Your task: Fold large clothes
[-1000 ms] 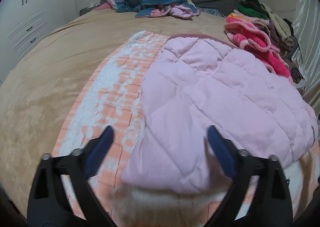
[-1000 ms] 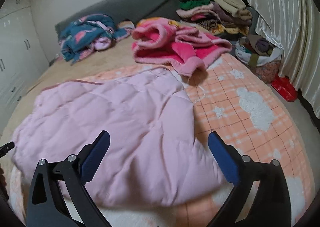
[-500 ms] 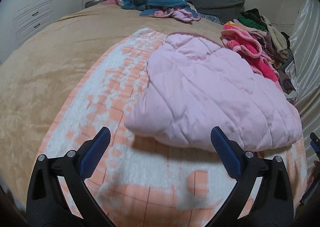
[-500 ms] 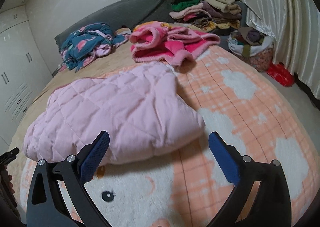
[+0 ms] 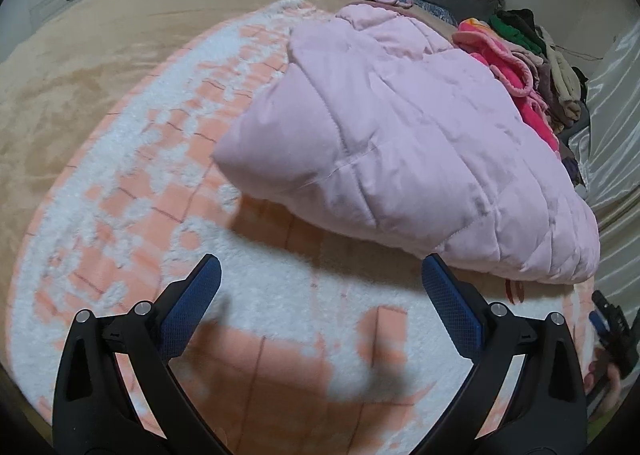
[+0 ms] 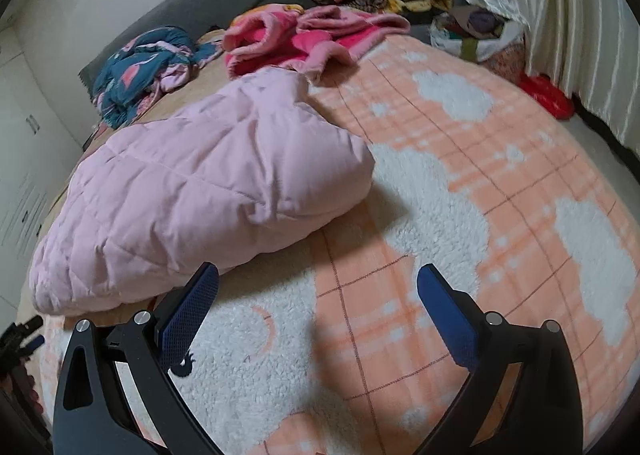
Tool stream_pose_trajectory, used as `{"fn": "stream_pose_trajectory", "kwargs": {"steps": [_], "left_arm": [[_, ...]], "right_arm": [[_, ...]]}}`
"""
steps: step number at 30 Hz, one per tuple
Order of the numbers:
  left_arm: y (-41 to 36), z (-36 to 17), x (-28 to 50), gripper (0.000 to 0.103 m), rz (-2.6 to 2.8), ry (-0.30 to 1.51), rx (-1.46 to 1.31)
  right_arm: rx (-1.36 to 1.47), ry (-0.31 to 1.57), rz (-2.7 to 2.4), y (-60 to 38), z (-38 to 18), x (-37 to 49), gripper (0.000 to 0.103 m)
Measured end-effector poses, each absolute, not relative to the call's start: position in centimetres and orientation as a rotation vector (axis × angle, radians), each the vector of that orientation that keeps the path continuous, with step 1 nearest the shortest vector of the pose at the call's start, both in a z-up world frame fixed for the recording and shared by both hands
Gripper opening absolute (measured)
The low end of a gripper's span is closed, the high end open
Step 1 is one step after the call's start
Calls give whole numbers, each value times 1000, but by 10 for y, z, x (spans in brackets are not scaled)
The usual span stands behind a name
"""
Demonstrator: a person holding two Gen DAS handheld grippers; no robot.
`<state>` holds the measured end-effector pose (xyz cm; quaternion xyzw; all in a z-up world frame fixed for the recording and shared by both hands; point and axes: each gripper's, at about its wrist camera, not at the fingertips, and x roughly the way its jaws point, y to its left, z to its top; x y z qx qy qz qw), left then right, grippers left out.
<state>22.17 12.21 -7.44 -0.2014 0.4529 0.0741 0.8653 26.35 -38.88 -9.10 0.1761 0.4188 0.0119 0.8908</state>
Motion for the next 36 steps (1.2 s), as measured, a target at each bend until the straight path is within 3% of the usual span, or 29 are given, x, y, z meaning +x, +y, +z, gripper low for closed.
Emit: {"fn": "stream_pose_trajectory", "kwargs": {"steps": [36], "left_arm": [[157, -124, 312, 95, 65, 912, -975]], "right_arm": [[781, 920, 129, -382, -129, 351, 99]]}}
